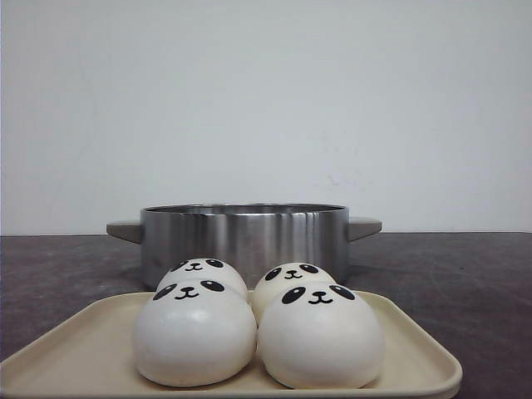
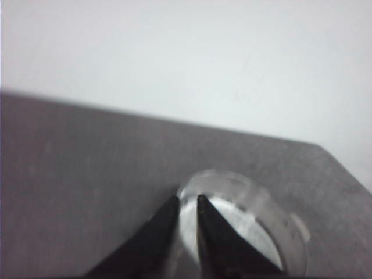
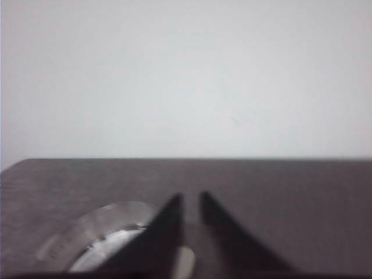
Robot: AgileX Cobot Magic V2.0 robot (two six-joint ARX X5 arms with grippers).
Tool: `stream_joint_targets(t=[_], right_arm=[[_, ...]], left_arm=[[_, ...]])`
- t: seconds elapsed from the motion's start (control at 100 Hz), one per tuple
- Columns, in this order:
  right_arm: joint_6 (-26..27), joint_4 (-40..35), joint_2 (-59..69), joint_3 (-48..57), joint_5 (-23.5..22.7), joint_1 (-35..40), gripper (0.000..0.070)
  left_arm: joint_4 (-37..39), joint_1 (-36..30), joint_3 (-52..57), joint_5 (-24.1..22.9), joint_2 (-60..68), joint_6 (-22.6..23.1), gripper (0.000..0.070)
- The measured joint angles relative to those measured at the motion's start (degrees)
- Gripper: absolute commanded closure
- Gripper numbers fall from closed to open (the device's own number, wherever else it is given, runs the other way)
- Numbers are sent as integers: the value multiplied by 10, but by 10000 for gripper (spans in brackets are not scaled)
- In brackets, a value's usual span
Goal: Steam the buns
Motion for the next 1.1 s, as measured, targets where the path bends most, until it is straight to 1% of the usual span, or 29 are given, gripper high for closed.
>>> stream_joint_targets(t=[0.02, 0.06, 0.08, 0.11, 0.18, 0.24, 0.35, 0.38, 0.48, 0.55, 0.71, 0.78, 0.81, 0.84, 0.89, 0.91, 0.98, 1.02, 1.1], right_arm=[[-1, 0, 3, 7, -7, 0, 6], [-1, 0, 6, 16, -19, 0, 0], [0, 0, 7, 19, -23, 0, 0], [3, 1, 7, 22, -31, 0, 0], [19, 4, 8, 24, -52, 0, 0], [30, 3, 16, 24, -62, 0, 0], [38, 3, 45, 25, -65, 9, 0], [39, 3, 56, 25, -64, 15, 14], [42, 0, 101, 25, -55, 64, 17], [42, -18, 136, 29, -20, 116, 17], [45, -85, 220, 38, 106, 268, 17], [58, -103, 258, 40, 146, 330, 17], [67, -108, 276, 40, 155, 352, 19], [78, -110, 295, 40, 156, 370, 29], [99, -113, 327, 41, 154, 390, 67], [108, -115, 340, 41, 151, 395, 102], [134, -118, 387, 42, 130, 403, 174], [146, -118, 414, 42, 116, 406, 178], [159, -117, 468, 42, 104, 406, 177]], left_arm=[[0, -2, 9, 0, 5, 2, 273], [2, -2, 21, 0, 10, 7, 157], [3, -2, 24, 0, 11, 10, 124], [3, -3, 27, 0, 12, 12, 105], [2, -10, 28, 0, 11, 14, 108], [-4, -17, 28, 0, 12, 14, 108], [-9, -33, 28, 0, 14, 14, 111], [-9, -38, 28, 0, 16, 14, 112], [-10, -49, 28, 0, 21, 14, 114], [-15, -54, 28, 0, 27, 14, 114], [-40, -70, 28, -3, 45, 14, 115], [-47, -78, 28, -2, 50, 14, 115], [-50, -82, 28, -2, 50, 14, 114], [-54, -84, 28, -2, 49, 14, 114], [-59, -87, 28, -2, 49, 14, 114], [-61, -88, 28, -2, 49, 14, 114], [-68, -90, 28, -3, 47, 14, 114], [-72, -92, 28, -3, 46, 14, 114], [-78, -100, 28, -3, 47, 14, 114]])
